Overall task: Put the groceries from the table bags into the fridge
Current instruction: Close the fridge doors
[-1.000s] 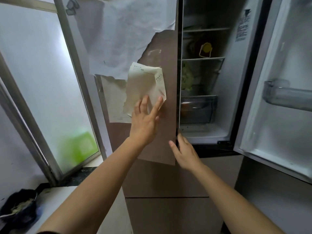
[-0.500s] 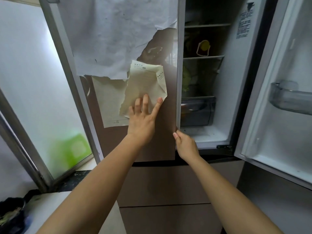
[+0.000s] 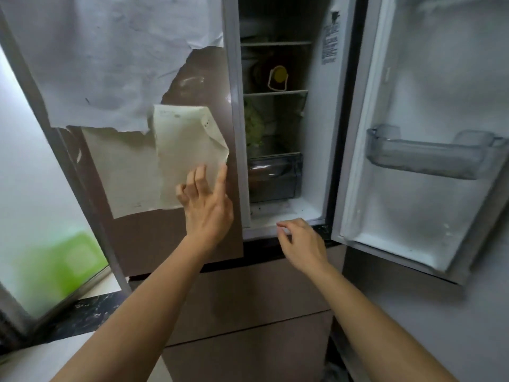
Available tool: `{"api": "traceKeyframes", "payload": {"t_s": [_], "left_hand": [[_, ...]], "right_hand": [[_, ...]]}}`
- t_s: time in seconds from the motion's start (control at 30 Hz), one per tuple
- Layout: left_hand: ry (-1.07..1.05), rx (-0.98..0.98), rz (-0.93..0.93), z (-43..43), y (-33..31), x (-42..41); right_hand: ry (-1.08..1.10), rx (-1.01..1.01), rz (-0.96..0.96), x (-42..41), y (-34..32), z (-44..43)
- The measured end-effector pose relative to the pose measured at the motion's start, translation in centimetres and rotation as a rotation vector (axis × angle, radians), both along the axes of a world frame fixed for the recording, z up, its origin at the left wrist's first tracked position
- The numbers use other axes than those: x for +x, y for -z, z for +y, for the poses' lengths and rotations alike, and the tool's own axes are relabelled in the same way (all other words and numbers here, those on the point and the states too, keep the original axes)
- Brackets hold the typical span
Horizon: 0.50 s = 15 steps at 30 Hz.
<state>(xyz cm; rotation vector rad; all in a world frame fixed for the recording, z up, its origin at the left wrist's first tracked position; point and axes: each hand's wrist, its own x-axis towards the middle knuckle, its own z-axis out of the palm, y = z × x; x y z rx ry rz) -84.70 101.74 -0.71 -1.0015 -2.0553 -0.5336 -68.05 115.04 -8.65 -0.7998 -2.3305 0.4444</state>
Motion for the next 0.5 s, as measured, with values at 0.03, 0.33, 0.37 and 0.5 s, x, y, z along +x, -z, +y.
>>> {"api": "traceKeyframes", "payload": {"t_s": [0.03,0.33,0.37,0.5], "left_hand": [[0.035,0.005,-0.023,0.9,0.3,1.2],[0.612,0.041,0.011,11.2,-2.0,16.6],[0.662,0.047,0.038,12.2,-2.8,18.1],[0.731,0.051,0.031,14.8,-5.1,23.1]], "right_hand": [[0.032,0.052,0.021,1.9,-0.1,0.6],[0.607,0.436,0.394,19.0,-3.1,5.1],[0.635,0.412,0.408,20.6,-3.3,5.7],[0.674,0.187,0.407,25.1,-4.0,8.1]]}}
